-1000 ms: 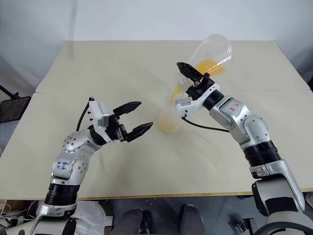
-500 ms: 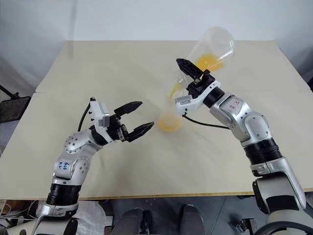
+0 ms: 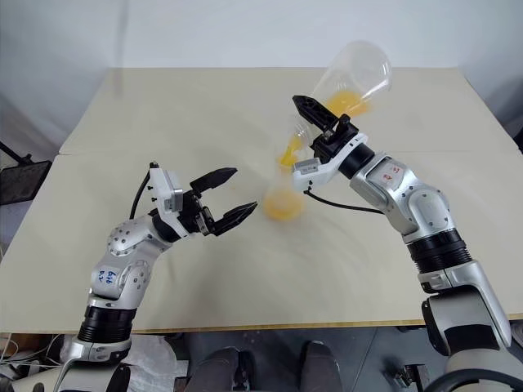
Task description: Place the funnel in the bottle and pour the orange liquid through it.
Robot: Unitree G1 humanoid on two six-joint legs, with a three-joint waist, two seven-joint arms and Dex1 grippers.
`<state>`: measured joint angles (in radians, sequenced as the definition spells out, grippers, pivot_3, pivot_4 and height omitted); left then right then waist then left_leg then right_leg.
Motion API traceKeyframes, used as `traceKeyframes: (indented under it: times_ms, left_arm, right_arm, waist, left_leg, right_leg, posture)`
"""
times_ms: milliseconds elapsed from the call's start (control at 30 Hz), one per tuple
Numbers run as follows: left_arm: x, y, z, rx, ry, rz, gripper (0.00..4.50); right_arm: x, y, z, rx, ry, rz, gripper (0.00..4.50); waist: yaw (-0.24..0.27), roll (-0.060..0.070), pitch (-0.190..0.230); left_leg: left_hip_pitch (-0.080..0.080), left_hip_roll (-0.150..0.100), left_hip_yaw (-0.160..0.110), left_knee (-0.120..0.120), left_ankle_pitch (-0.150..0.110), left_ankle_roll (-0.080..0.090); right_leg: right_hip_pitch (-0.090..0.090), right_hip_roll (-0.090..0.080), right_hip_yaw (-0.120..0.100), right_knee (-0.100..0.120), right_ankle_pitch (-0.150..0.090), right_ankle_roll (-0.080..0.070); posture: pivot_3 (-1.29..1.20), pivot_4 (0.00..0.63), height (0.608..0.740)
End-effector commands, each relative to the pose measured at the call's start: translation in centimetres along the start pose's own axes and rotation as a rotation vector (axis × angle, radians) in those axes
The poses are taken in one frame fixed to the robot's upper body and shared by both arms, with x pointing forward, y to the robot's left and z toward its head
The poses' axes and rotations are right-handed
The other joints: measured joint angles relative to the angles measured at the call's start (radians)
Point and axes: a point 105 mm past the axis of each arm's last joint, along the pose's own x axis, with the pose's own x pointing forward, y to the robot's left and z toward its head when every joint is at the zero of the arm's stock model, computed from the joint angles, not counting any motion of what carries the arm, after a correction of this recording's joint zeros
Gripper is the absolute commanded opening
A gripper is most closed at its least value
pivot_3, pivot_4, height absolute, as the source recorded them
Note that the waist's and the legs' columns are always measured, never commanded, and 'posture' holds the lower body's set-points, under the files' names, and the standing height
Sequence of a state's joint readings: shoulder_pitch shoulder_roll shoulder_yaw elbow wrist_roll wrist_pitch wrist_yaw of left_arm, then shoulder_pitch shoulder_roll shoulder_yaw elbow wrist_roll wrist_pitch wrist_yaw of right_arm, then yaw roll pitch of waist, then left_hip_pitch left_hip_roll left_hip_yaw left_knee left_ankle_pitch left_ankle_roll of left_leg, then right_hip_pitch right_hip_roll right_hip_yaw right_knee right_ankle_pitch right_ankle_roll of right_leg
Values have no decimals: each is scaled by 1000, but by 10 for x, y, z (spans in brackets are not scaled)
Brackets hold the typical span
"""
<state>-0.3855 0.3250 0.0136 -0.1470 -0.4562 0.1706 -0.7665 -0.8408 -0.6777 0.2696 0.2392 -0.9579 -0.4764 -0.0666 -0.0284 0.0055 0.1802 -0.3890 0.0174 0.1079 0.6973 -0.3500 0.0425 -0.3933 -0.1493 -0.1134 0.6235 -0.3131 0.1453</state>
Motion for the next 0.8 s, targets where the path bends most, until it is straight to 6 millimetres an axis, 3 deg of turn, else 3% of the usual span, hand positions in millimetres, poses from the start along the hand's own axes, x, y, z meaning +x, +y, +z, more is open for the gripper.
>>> traceKeyframes:
  times_ms: [33, 800]
  left_arm:
    - [6, -3, 9, 40, -31, -20, 4500]
    - [7, -2, 9, 43, -50, 1, 4500]
  right_arm:
    - [1, -19, -6, -39, 2, -58, 2501]
    - [1, -19, -7, -51, -2, -48, 2501]
  waist:
    - [0, 0, 0]
    - [0, 0, 0]
  left_leg:
    - [0, 0, 0, 0, 0, 0]
    - [0, 0, 0, 0, 0, 0]
  right_leg:
    - [0, 0, 0, 0, 0, 0]
    - [0, 0, 0, 0, 0, 0]
  posture:
    - [0, 150, 740]
    - [0, 150, 740]
